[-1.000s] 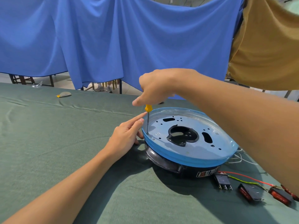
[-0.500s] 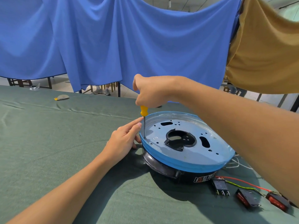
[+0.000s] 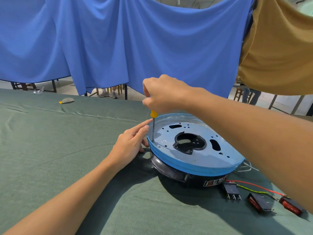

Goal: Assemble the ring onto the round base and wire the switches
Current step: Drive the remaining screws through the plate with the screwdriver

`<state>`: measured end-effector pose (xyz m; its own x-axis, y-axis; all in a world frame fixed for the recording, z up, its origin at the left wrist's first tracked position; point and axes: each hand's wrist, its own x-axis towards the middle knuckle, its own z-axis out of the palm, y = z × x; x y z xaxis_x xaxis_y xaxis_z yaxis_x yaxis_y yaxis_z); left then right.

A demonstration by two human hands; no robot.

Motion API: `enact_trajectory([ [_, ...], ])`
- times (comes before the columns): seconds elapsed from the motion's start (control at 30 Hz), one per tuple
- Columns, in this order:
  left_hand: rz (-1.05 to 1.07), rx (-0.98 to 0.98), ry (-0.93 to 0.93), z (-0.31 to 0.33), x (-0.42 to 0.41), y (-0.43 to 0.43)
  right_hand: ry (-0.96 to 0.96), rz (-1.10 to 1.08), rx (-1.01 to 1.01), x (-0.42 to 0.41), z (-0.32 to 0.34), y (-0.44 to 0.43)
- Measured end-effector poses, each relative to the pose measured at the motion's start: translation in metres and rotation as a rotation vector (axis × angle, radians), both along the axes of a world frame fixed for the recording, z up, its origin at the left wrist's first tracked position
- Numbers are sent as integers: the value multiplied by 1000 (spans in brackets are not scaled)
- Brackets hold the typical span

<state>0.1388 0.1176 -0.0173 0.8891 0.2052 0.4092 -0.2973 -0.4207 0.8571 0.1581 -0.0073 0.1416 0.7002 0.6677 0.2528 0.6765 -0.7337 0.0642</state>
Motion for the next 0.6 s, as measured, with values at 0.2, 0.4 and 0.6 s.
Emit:
enact_trajectory([
  [0.2, -1, 11, 7, -1, 1, 0, 110, -1, -163, 1, 12, 1],
  [0.4, 10, 13, 7, -1, 0, 0, 6, 9, -60, 4, 3, 0],
  [0.6, 7, 19, 11, -3, 2, 0, 87, 37, -206, 5, 13, 2],
])
